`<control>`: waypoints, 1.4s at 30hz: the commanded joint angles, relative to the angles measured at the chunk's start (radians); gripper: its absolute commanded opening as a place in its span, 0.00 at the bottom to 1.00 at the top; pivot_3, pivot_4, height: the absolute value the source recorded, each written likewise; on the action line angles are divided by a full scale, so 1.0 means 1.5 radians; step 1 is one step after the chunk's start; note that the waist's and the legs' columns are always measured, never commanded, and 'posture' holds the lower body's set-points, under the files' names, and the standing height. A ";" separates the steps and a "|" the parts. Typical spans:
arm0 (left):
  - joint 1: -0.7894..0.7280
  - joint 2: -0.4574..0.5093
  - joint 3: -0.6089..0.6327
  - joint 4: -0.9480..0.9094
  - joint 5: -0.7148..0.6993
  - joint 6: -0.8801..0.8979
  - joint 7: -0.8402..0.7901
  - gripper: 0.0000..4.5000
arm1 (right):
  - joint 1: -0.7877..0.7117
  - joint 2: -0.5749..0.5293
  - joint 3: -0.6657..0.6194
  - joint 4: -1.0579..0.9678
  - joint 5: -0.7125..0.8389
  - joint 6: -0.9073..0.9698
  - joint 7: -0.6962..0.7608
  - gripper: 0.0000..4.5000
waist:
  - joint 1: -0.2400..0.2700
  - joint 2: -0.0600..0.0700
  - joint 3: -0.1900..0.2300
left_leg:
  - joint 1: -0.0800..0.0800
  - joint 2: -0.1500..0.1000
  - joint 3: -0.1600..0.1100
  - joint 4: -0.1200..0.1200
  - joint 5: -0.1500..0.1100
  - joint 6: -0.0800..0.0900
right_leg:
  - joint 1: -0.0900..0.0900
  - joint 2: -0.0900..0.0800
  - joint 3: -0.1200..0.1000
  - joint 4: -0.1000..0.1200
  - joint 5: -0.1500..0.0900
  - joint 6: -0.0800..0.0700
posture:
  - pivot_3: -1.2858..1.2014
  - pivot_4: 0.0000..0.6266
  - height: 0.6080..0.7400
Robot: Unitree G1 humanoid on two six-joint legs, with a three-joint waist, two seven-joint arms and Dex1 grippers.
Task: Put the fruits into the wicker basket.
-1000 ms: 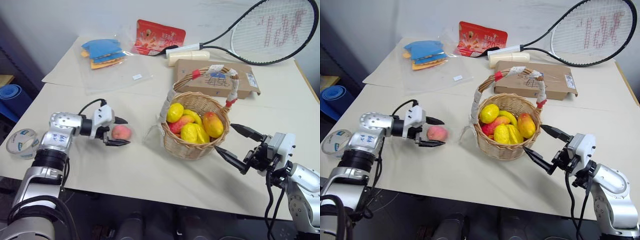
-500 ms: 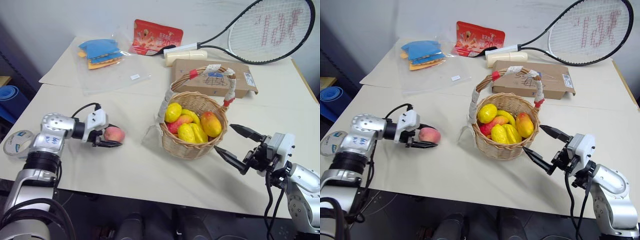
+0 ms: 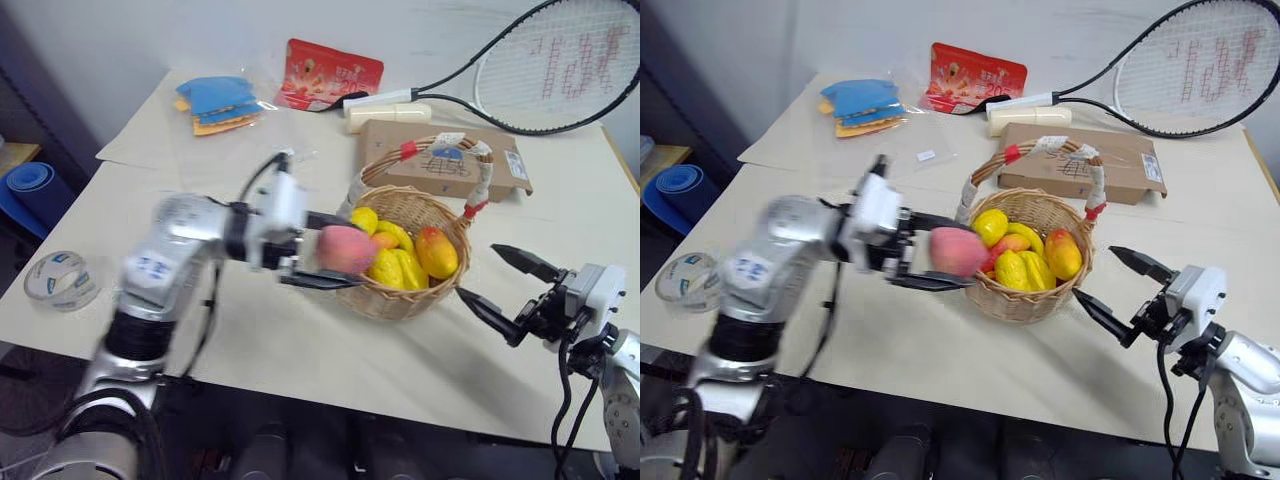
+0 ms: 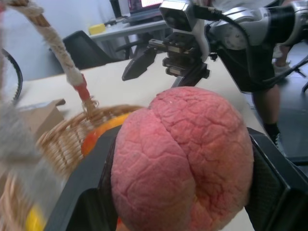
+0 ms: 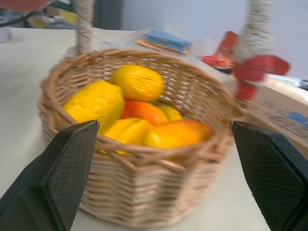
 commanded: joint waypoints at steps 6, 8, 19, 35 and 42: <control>-0.078 -0.135 -0.103 0.165 0.208 -0.146 0.193 0.64 | 0.006 -0.014 -0.044 0.011 0.019 -0.012 0.019 1.00 | -0.004 0.000 0.000 | 0.001 0.000 0.001 0.000 0.000 0.000 | -0.001 0.001 0.003 0.001 0.000 0.000 | 0.52 0.24 1.00; -0.084 -0.159 -0.110 0.190 0.220 -0.135 0.210 0.64 | 0.013 -0.010 -0.044 0.004 0.023 -0.009 0.017 1.00 | -0.004 0.000 0.000 | 0.001 0.000 0.001 0.000 0.000 0.000 | -0.001 0.001 0.003 0.000 0.000 0.000 | 0.52 0.24 1.00; -0.084 -0.146 -0.061 0.122 0.127 -0.043 0.119 0.99 | -0.010 -0.023 -0.045 -0.005 0.066 0.035 0.004 1.00 | 0.002 0.000 0.000 | 0.001 0.000 0.001 0.000 0.000 0.000 | -0.001 0.000 0.003 0.000 0.000 0.000 | 0.52 0.24 1.00; -0.004 0.121 0.107 -0.060 -0.159 0.131 -0.122 0.99 | -0.454 -0.046 0.146 0.361 -0.015 0.091 0.125 1.00 | -0.032 0.002 0.001 | 0.001 0.000 0.000 -0.001 0.002 -0.001 | -0.002 0.000 0.002 0.001 0.000 0.000 | 0.52 0.24 1.00; 0.127 0.291 0.266 -0.087 -0.223 0.173 -0.138 0.99 | -0.642 -0.032 0.231 0.570 -0.071 0.088 0.301 1.00 | -0.038 0.003 0.001 | -0.001 0.000 0.000 -0.002 0.001 -0.001 | -0.003 -0.001 0.002 0.000 0.000 0.000 | 0.52 0.24 1.00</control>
